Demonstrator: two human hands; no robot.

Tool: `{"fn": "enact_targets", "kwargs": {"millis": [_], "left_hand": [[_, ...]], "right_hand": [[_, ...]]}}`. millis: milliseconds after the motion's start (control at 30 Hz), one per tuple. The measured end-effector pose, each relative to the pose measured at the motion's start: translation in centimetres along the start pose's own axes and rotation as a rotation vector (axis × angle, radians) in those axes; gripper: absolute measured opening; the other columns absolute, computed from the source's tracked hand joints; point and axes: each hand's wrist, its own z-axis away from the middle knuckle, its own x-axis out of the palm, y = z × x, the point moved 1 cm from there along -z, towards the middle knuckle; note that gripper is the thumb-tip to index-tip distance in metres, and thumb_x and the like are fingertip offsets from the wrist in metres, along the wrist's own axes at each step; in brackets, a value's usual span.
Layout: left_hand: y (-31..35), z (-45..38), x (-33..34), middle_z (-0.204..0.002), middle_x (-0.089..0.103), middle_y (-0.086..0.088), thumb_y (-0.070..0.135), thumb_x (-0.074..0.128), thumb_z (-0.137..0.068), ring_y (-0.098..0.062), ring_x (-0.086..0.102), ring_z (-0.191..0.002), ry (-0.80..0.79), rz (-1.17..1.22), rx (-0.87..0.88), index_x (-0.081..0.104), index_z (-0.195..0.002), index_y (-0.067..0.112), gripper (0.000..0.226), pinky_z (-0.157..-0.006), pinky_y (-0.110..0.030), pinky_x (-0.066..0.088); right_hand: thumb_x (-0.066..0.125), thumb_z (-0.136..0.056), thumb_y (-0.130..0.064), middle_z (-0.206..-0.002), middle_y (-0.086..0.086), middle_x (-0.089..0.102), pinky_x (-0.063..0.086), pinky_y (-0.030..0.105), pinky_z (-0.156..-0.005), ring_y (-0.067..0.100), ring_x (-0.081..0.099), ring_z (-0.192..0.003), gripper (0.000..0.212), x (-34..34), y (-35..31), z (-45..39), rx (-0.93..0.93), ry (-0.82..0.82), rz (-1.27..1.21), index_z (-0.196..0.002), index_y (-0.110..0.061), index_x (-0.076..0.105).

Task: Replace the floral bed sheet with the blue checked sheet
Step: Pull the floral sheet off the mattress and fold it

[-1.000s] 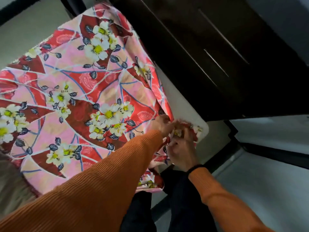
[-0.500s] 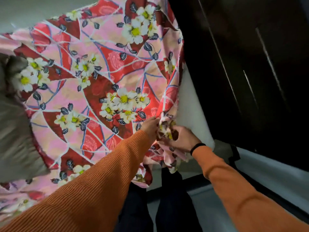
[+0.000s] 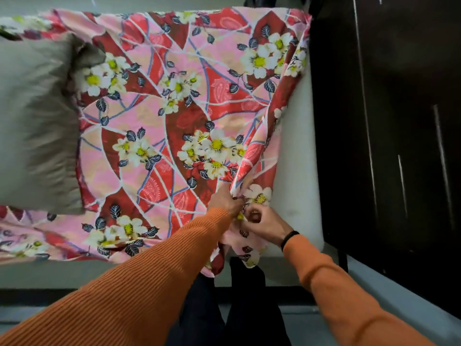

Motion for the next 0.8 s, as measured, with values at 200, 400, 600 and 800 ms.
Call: {"fn": "enact_targets", "kwargs": {"millis": [200,400,600,800], "left_hand": [[-1.4,-0.7,-3.7,-0.101,0.07,-0.008,0.03,0.065,-0.091,-0.028,0.067,-0.091,0.048,0.086,0.074,0.065,-0.119,0.014,0.032,-0.074,-0.03,0.047],[-5.2,-2.3,-6.8,-0.102,0.071,-0.005,0.05,0.074,-0.086,-0.027,0.068,-0.091,-0.171,0.129,0.025,0.069,-0.112,0.018,0.042,-0.07,-0.029,0.053],[-14.0,-2.3,-4.8,-0.109,0.073,-0.01,0.044,0.047,-0.103,-0.027,0.069,-0.092,-0.158,0.136,-0.045,0.065,-0.126,0.012,0.043,-0.083,-0.036,0.056],[-15.6,1.3,2.8,-0.115,0.068,-0.01,0.039,0.077,-0.077,-0.03,0.066,-0.103,-0.27,-0.065,0.207,0.048,-0.14,0.025,0.07,-0.089,-0.037,0.054]], "right_hand": [[0.087,-0.074,-0.044,-0.093,-0.007,0.069,0.053,0.023,-0.073,0.005,0.064,-0.083,0.046,1.3,-0.9,-1.6,0.14,-0.18,0.11,-0.105,-0.021,0.061],[0.075,-0.089,-0.042,-0.104,0.013,0.068,0.05,0.035,-0.077,0.023,0.062,-0.09,0.041,5.4,-2.2,-4.1,0.173,-0.435,0.55,-0.098,-0.004,0.065],[0.068,-0.095,-0.026,-0.095,0.01,0.068,0.052,0.035,-0.072,0.023,0.061,-0.082,0.011,5.1,-4.0,-6.1,0.357,-0.064,0.114,-0.089,-0.017,0.069],[0.083,-0.074,-0.055,-0.129,0.004,0.062,0.049,0.032,-0.095,0.025,0.061,-0.115,0.082,4.0,-3.2,-6.0,0.354,0.101,0.406,-0.137,-0.014,0.053]]}}
